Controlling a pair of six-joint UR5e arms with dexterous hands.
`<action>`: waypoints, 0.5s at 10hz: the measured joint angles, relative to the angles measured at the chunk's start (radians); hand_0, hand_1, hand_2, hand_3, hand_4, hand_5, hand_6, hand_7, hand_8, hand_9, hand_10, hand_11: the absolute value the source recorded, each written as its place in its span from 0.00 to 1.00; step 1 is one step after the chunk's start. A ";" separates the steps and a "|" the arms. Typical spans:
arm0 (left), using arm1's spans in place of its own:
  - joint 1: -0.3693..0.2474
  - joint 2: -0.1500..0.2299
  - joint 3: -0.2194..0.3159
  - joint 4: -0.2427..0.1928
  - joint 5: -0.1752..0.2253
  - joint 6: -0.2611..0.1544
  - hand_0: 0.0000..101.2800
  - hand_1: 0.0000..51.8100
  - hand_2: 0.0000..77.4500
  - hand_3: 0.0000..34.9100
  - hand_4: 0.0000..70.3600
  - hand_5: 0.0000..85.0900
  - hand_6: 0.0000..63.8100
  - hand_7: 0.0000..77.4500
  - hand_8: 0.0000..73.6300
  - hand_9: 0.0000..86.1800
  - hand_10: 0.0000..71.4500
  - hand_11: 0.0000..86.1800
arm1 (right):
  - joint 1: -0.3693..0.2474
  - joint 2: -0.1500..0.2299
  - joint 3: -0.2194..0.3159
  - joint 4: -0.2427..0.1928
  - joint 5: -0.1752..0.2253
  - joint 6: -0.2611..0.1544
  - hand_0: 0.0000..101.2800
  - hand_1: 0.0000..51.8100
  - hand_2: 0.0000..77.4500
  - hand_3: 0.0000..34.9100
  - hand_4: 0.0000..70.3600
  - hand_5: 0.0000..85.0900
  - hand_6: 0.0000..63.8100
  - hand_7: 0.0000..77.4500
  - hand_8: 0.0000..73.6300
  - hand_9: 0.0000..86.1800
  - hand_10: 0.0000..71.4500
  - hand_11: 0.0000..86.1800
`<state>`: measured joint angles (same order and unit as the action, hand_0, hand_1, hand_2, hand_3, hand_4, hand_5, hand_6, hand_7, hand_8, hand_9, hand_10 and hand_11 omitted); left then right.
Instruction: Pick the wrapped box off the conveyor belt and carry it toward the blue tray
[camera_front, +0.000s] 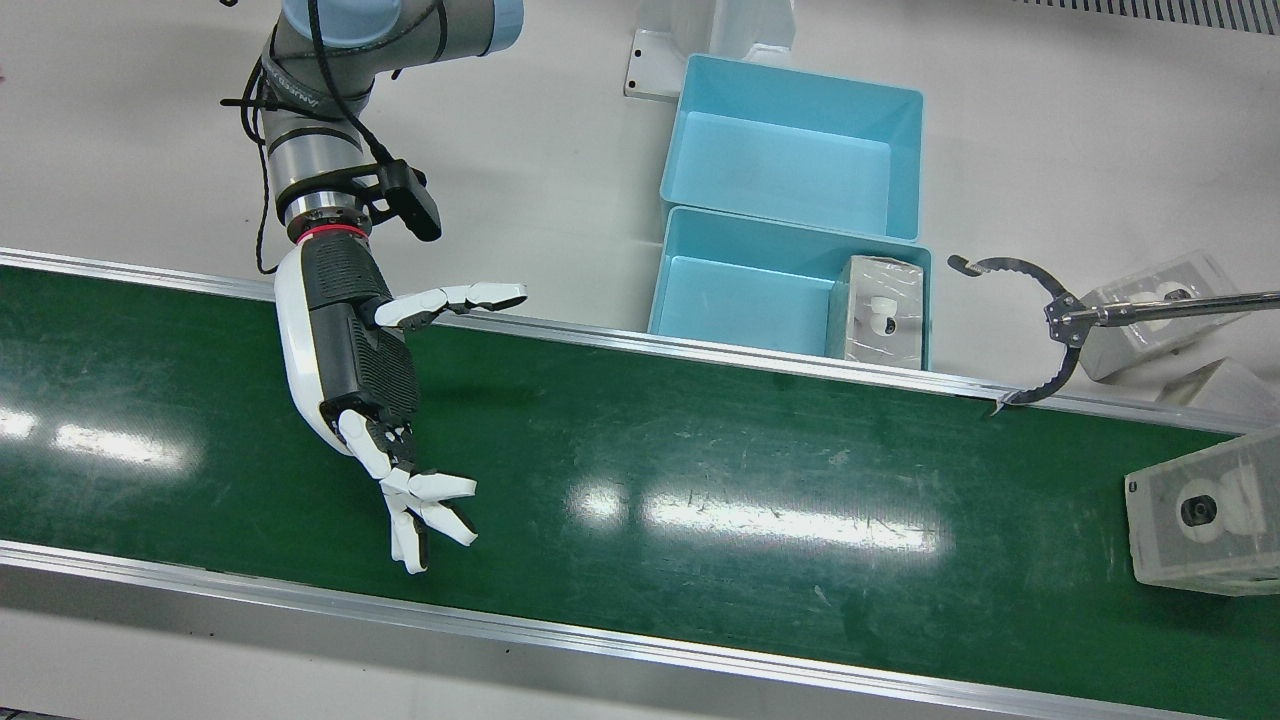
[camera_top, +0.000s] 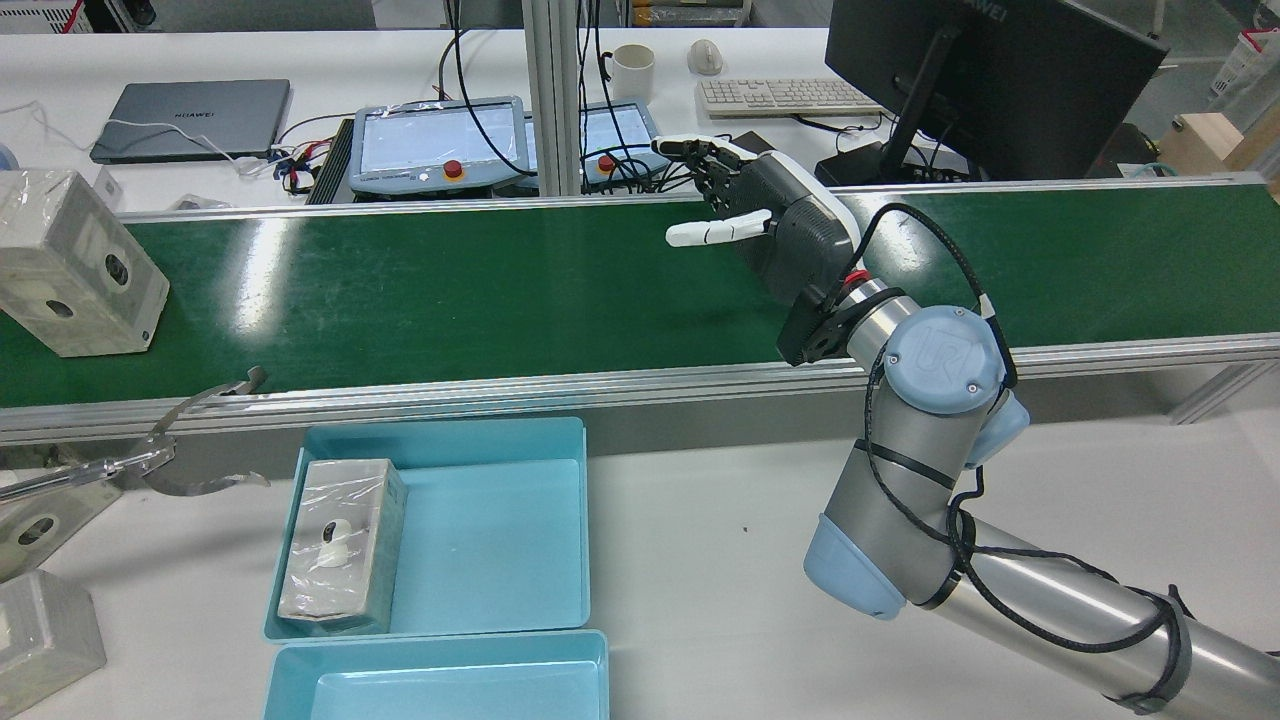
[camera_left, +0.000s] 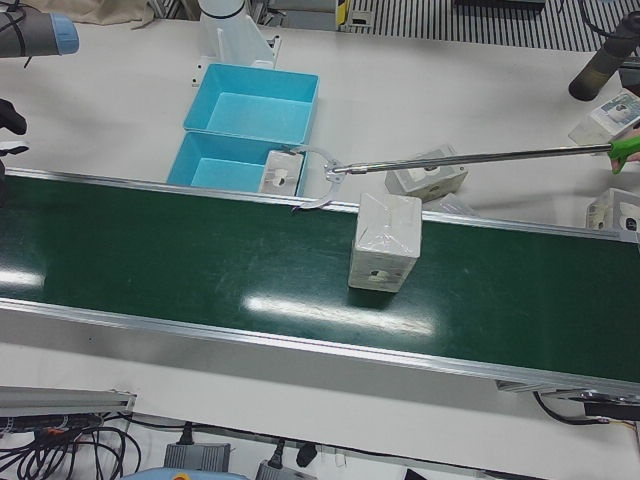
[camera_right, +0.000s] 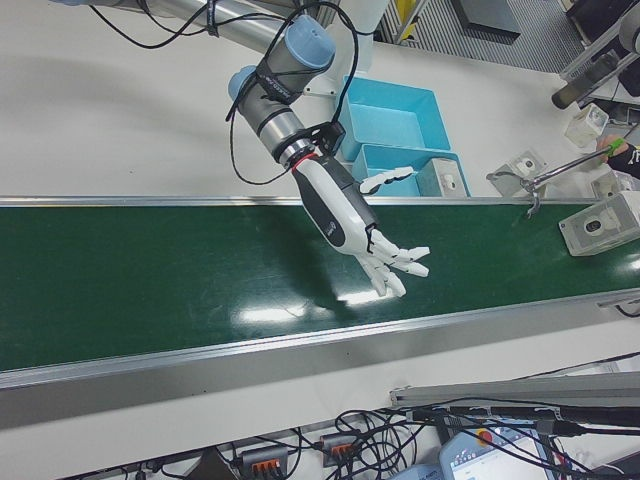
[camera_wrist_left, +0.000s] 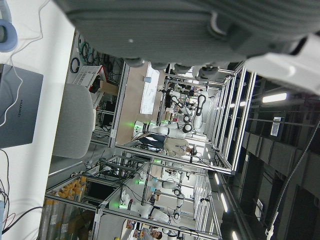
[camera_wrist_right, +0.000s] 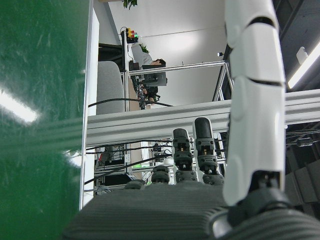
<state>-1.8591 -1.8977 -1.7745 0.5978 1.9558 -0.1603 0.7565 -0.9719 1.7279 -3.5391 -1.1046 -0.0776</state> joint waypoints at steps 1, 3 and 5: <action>0.000 0.000 0.000 0.000 0.000 0.000 0.00 0.00 0.01 0.00 0.00 0.01 0.01 0.00 0.01 0.01 0.01 0.01 | -0.003 0.001 -0.003 0.000 0.004 -0.001 0.48 0.29 0.15 0.00 0.19 0.33 0.13 0.13 0.03 0.07 0.00 0.01; 0.000 0.000 0.000 0.000 0.000 0.000 0.00 0.00 0.01 0.00 0.00 0.01 0.01 0.01 0.01 0.01 0.01 0.01 | -0.015 0.002 -0.006 0.001 0.013 -0.001 0.48 0.29 0.15 0.00 0.20 0.33 0.13 0.13 0.03 0.07 0.00 0.01; 0.000 0.000 0.000 0.000 0.000 0.000 0.00 0.00 0.01 0.00 0.00 0.01 0.01 0.01 0.01 0.00 0.01 0.01 | -0.021 0.005 -0.004 0.002 0.019 0.003 0.48 0.29 0.15 0.00 0.16 0.33 0.13 0.13 0.03 0.07 0.00 0.01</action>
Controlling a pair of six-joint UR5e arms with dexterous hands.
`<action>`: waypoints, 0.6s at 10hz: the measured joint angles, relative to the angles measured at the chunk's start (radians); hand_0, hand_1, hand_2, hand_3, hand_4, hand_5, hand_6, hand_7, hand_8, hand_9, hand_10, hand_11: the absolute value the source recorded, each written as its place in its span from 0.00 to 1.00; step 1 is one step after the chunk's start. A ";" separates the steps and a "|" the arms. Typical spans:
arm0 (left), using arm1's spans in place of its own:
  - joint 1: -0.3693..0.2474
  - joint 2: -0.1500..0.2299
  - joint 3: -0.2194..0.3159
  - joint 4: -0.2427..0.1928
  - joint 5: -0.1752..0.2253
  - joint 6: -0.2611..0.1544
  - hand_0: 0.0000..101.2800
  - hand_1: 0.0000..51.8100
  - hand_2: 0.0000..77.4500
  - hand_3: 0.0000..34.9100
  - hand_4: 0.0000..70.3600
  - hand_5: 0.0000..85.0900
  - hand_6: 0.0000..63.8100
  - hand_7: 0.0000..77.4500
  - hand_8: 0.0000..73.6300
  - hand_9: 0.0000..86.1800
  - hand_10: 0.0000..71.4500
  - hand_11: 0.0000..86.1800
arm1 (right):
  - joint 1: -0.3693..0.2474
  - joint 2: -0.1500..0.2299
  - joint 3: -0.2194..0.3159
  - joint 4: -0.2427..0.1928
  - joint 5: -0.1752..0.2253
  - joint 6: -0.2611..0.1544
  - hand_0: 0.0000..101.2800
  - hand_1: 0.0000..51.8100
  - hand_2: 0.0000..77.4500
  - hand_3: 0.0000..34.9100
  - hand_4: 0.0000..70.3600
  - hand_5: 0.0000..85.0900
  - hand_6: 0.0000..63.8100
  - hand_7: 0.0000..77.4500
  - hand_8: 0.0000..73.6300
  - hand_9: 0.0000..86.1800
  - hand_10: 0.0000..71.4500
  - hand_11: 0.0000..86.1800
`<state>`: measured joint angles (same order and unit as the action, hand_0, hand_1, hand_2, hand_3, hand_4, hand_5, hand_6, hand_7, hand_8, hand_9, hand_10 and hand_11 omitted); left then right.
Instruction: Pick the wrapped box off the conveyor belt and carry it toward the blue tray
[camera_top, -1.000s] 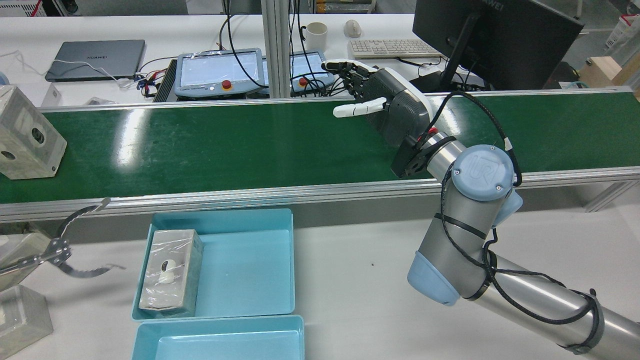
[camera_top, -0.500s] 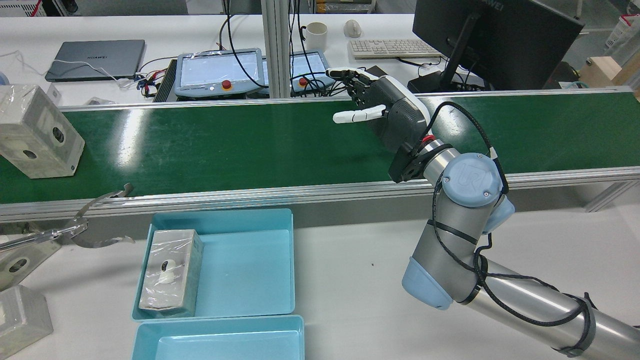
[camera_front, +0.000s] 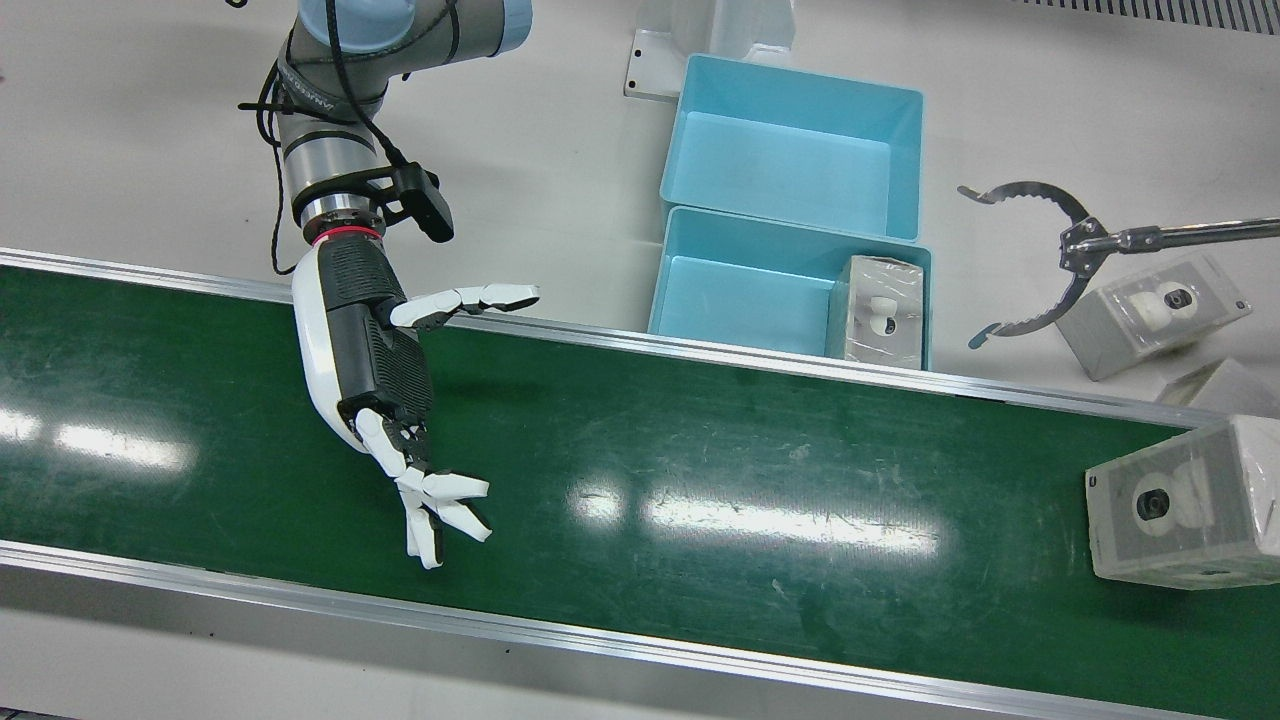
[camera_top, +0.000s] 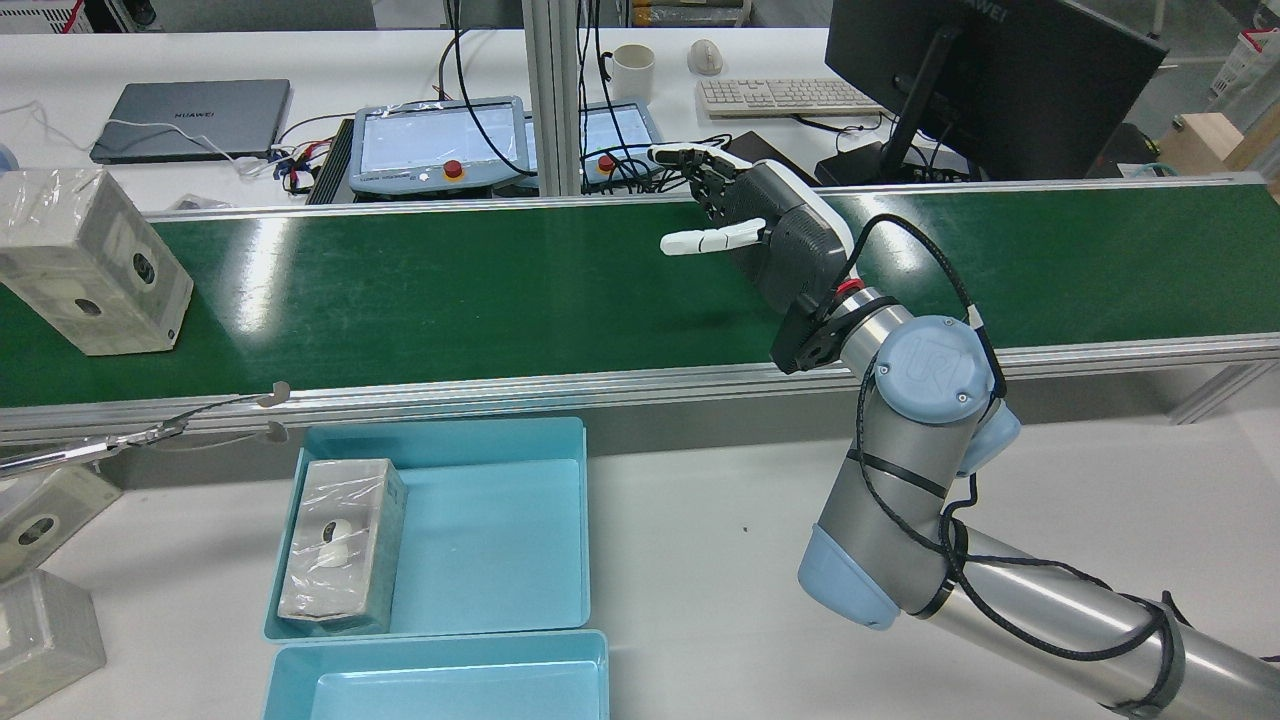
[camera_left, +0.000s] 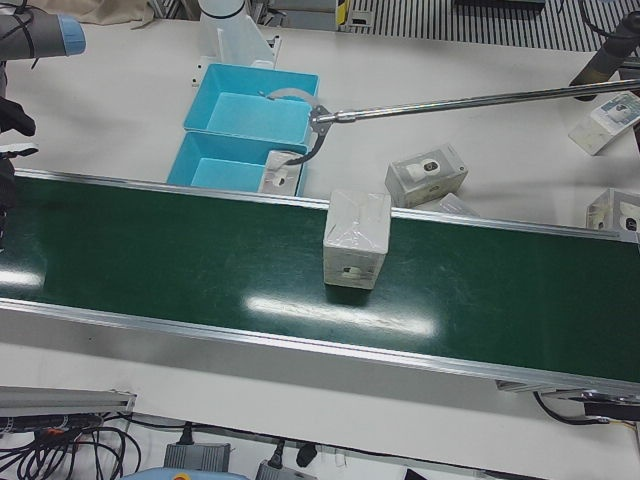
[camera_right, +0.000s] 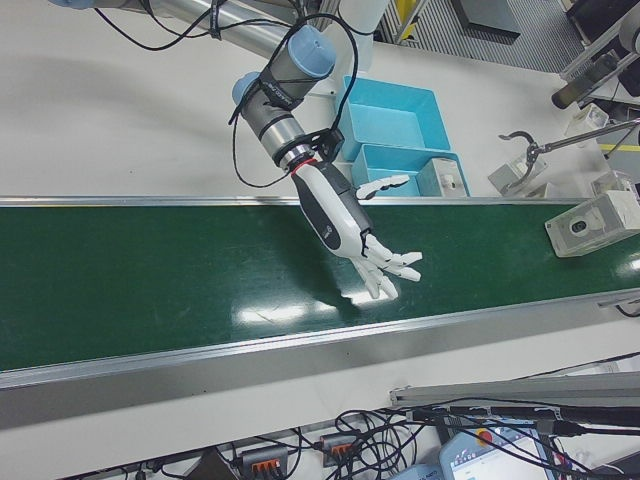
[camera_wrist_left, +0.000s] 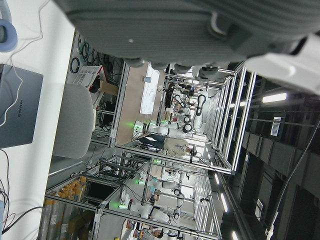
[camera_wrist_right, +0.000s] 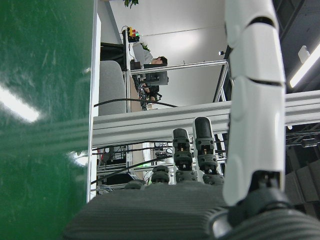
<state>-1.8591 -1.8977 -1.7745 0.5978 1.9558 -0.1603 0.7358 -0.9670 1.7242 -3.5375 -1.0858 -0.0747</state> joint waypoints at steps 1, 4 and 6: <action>0.000 0.000 0.000 0.000 0.000 0.000 0.00 0.00 0.01 0.00 0.00 0.01 0.01 0.00 0.01 0.00 0.01 0.01 | 0.000 0.001 0.004 0.000 0.001 0.003 0.48 0.29 0.15 0.00 0.16 0.33 0.13 0.13 0.03 0.07 0.00 0.01; 0.000 0.000 0.000 0.000 0.000 0.000 0.00 0.00 0.01 0.00 0.00 0.01 0.01 0.00 0.01 0.01 0.01 0.01 | -0.003 0.002 0.005 0.000 0.002 0.007 0.48 0.29 0.15 0.00 0.18 0.33 0.13 0.13 0.03 0.07 0.00 0.01; 0.000 0.000 0.000 0.000 0.000 0.000 0.00 0.00 0.01 0.00 0.00 0.01 0.01 0.00 0.01 0.01 0.01 0.01 | -0.004 -0.002 0.002 0.000 0.002 0.005 0.48 0.29 0.14 0.00 0.15 0.29 0.09 0.11 0.01 0.05 0.00 0.01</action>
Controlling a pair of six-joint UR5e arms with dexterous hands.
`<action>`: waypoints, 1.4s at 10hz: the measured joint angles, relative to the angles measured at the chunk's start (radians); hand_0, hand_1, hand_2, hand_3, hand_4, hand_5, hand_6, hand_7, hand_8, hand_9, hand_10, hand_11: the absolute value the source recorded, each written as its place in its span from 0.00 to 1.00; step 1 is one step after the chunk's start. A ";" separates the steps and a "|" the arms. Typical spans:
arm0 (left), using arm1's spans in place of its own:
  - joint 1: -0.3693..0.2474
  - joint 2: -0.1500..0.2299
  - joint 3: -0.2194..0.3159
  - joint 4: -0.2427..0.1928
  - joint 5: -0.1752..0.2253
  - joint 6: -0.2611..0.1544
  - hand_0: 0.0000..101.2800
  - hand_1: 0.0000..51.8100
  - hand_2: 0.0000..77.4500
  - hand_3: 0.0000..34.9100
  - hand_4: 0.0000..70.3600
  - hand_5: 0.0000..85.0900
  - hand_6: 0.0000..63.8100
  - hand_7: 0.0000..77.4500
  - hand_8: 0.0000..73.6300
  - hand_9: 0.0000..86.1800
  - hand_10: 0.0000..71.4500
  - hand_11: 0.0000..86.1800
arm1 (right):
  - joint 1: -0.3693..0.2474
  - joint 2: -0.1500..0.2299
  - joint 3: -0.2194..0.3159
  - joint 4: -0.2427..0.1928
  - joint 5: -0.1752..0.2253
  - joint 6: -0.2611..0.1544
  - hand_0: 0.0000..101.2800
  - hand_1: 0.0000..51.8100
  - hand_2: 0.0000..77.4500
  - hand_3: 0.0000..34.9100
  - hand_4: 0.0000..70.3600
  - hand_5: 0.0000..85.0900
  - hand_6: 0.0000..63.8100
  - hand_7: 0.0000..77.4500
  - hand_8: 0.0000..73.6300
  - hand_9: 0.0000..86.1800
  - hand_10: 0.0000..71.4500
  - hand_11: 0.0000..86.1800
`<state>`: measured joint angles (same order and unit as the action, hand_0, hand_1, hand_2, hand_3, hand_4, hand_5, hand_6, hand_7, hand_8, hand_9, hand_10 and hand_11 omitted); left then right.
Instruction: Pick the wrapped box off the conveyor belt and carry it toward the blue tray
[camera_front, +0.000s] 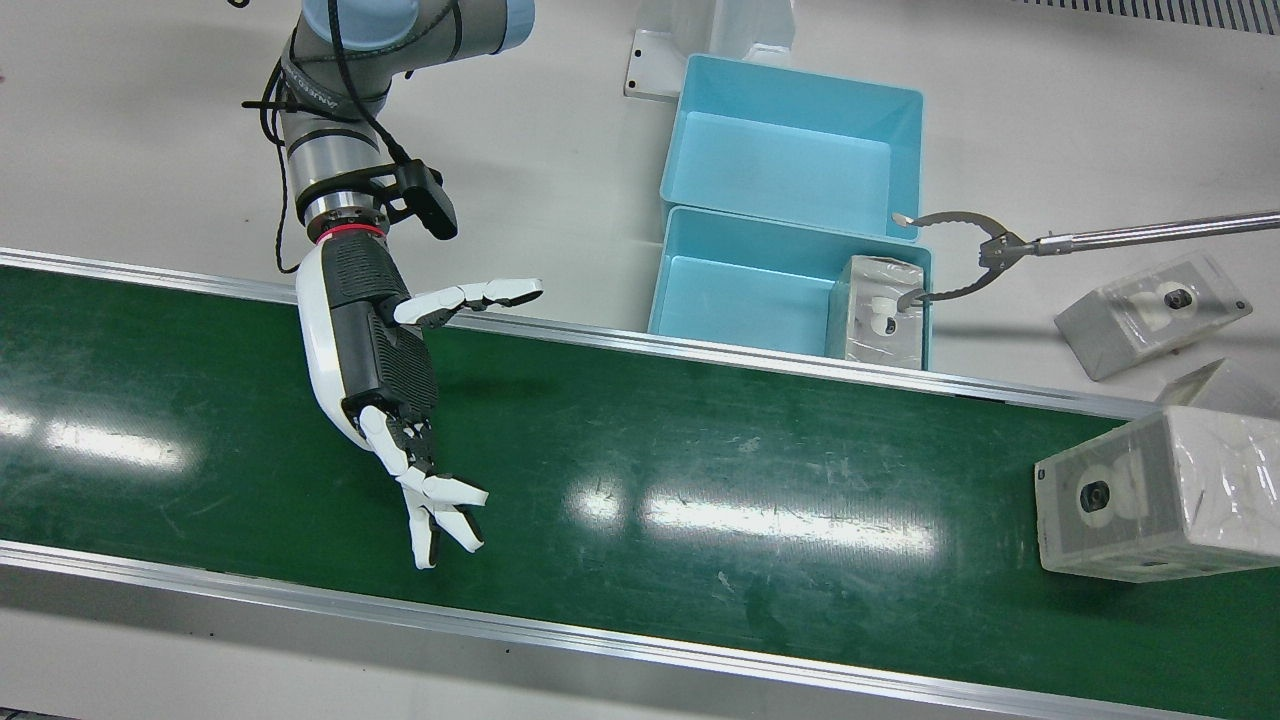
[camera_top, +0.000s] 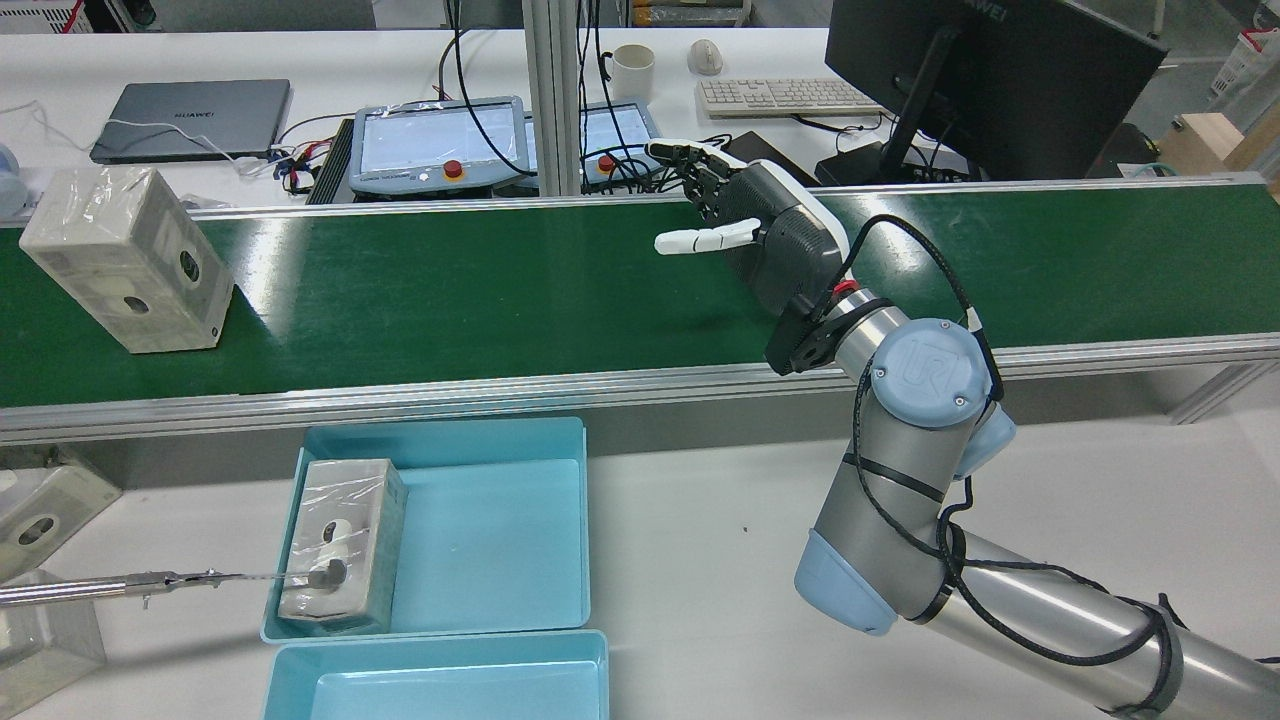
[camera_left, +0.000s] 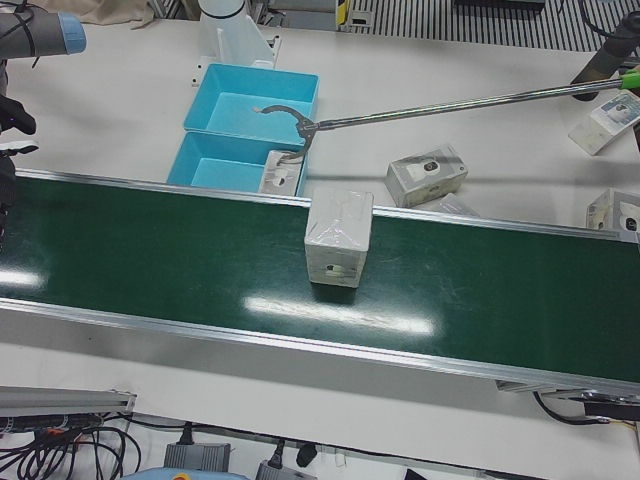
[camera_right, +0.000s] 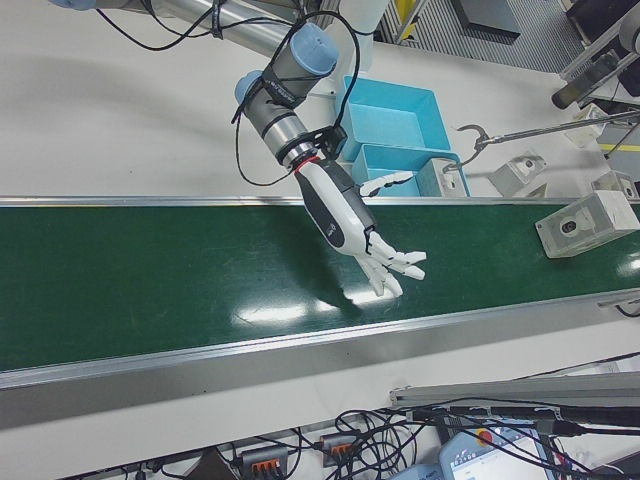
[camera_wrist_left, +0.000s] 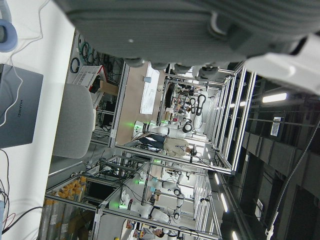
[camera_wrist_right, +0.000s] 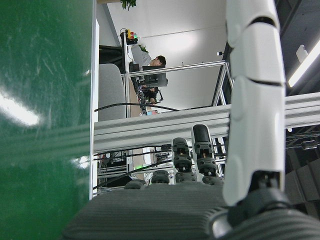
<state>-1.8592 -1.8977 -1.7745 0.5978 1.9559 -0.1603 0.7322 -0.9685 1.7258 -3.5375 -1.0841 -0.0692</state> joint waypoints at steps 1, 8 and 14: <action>0.000 0.000 0.000 0.000 0.000 0.000 0.00 0.00 0.01 0.00 0.00 0.01 0.01 0.01 0.01 0.00 0.01 0.01 | 0.000 -0.003 -0.005 0.000 -0.001 -0.001 0.48 0.29 0.13 0.00 0.15 0.29 0.07 0.09 0.01 0.03 0.00 0.01; 0.000 0.000 0.000 0.000 0.000 0.000 0.00 0.00 0.01 0.00 0.00 0.01 0.01 0.01 0.01 0.01 0.01 0.01 | -0.002 0.001 -0.022 0.015 -0.002 -0.002 0.47 0.29 0.15 0.00 0.08 0.23 0.08 0.08 0.01 0.04 0.00 0.01; 0.000 0.000 0.000 0.000 0.000 0.000 0.00 0.00 0.01 0.00 0.00 0.01 0.01 0.01 0.01 0.01 0.01 0.01 | -0.007 0.001 -0.020 0.018 -0.002 -0.006 0.47 0.29 0.15 0.00 0.13 0.24 0.08 0.08 0.01 0.05 0.00 0.01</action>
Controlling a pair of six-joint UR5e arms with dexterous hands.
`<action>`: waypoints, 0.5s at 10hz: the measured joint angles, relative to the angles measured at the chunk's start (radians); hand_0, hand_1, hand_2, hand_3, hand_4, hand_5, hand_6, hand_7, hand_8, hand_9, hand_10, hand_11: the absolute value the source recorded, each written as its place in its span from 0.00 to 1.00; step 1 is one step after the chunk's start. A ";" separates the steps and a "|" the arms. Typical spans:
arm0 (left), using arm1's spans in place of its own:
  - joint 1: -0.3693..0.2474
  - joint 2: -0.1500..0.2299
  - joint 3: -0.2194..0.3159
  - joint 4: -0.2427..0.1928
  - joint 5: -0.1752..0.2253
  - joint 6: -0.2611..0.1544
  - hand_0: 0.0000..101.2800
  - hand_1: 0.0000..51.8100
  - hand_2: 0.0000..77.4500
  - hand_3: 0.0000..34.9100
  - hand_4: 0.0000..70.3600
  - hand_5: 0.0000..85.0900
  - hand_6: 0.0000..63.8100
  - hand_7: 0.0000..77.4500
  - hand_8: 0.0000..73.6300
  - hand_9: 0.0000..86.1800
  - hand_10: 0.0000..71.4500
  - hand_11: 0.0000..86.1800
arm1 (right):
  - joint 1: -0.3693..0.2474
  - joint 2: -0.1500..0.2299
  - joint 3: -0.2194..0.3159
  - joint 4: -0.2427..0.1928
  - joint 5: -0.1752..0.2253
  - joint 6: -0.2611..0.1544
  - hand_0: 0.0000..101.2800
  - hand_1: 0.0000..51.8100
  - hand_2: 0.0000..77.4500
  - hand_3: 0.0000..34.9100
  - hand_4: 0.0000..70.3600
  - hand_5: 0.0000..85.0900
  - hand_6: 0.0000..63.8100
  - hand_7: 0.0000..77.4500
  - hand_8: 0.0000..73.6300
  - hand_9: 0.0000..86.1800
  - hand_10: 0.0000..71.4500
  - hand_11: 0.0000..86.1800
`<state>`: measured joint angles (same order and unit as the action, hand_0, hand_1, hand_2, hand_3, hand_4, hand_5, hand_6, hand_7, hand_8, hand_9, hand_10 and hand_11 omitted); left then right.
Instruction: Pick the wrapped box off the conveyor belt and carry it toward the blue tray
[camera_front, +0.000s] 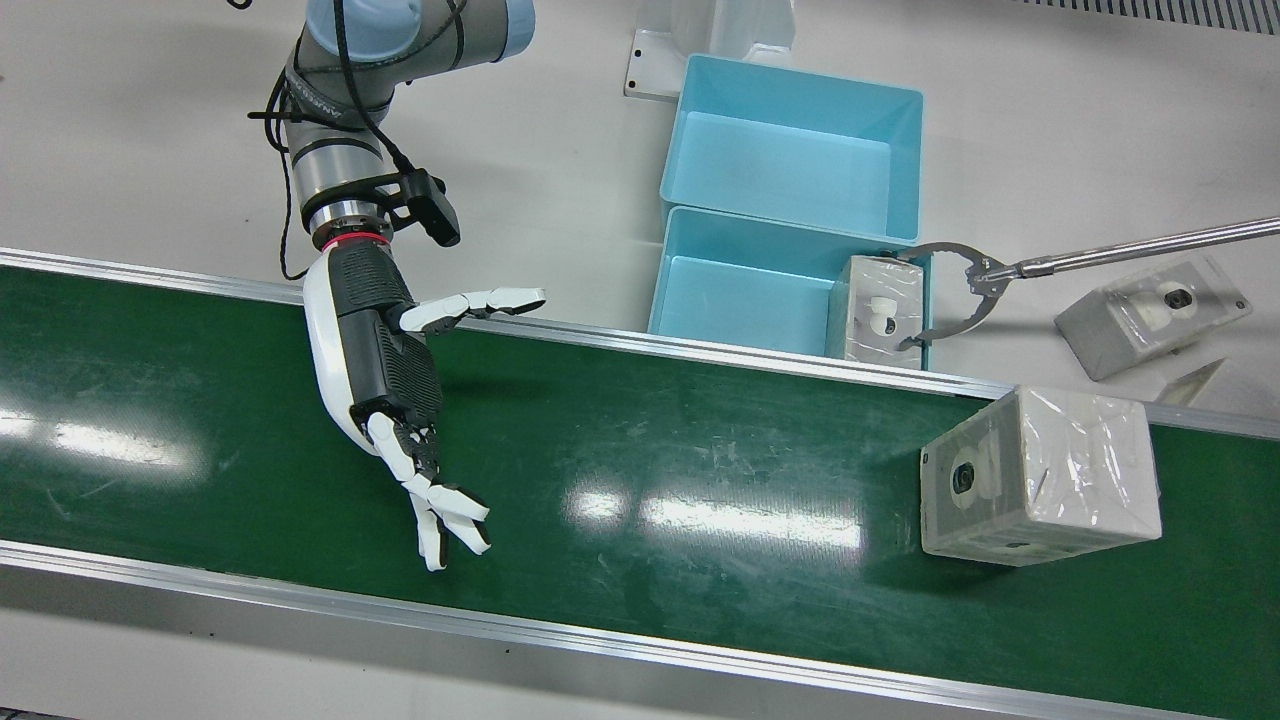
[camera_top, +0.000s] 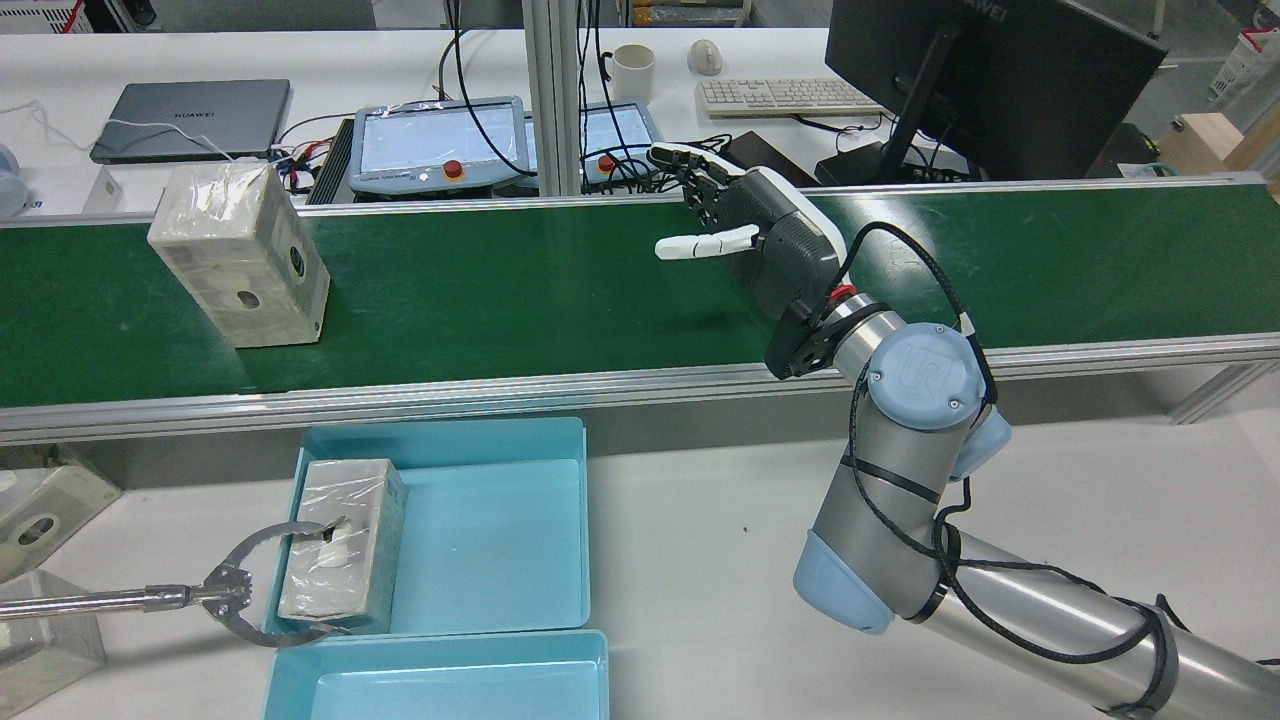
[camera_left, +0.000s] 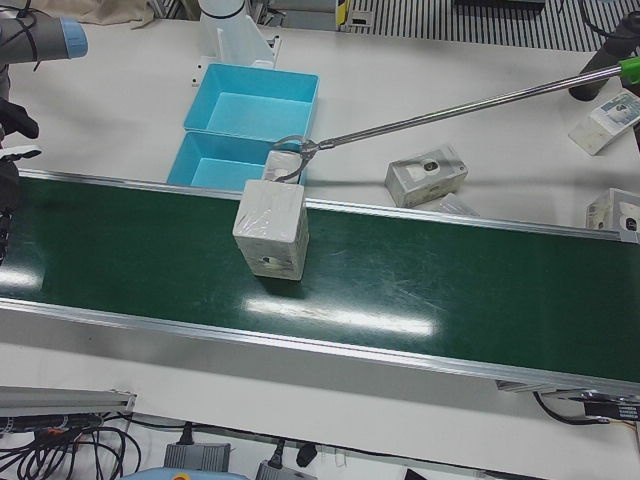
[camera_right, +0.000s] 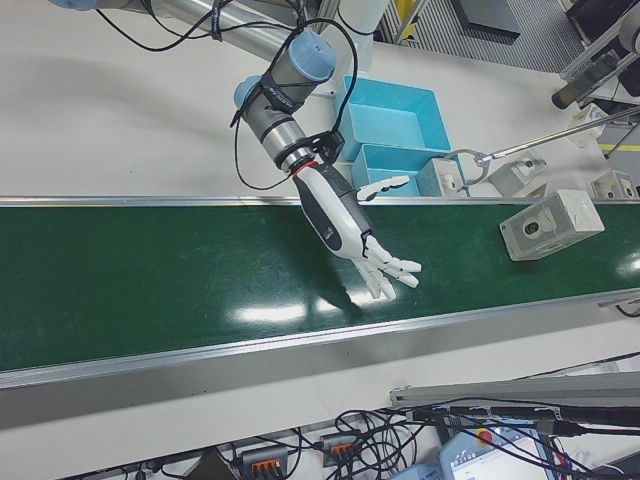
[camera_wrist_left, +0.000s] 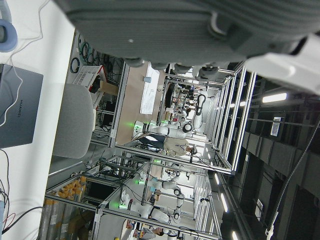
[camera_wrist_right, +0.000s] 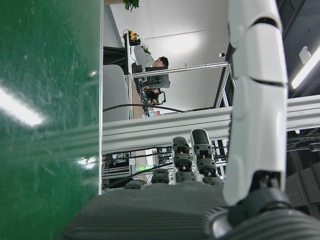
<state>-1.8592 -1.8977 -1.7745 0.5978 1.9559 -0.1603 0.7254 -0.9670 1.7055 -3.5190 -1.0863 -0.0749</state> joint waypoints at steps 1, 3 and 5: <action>0.000 0.000 0.000 0.000 0.000 0.000 0.00 0.00 0.01 0.00 0.00 0.01 0.01 0.01 0.01 0.00 0.01 0.01 | -0.005 0.001 -0.001 0.000 0.000 -0.001 0.48 0.29 0.15 0.00 0.13 0.24 0.09 0.08 0.01 0.05 0.00 0.01; 0.000 0.000 0.000 0.000 0.000 0.000 0.00 0.00 0.01 0.00 0.00 0.01 0.01 0.01 0.01 0.00 0.01 0.01 | -0.018 0.003 -0.002 0.000 0.002 -0.002 0.48 0.29 0.15 0.00 0.13 0.24 0.09 0.08 0.01 0.05 0.00 0.01; 0.000 0.000 0.000 0.000 0.000 0.000 0.00 0.00 0.01 0.00 0.00 0.01 0.01 0.01 0.01 0.01 0.01 0.01 | -0.023 0.003 -0.003 0.000 0.003 -0.002 0.48 0.29 0.15 0.00 0.13 0.24 0.09 0.08 0.01 0.05 0.00 0.01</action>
<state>-1.8592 -1.8977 -1.7745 0.5978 1.9558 -0.1603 0.7022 -0.9640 1.7028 -3.5190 -1.0833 -0.0765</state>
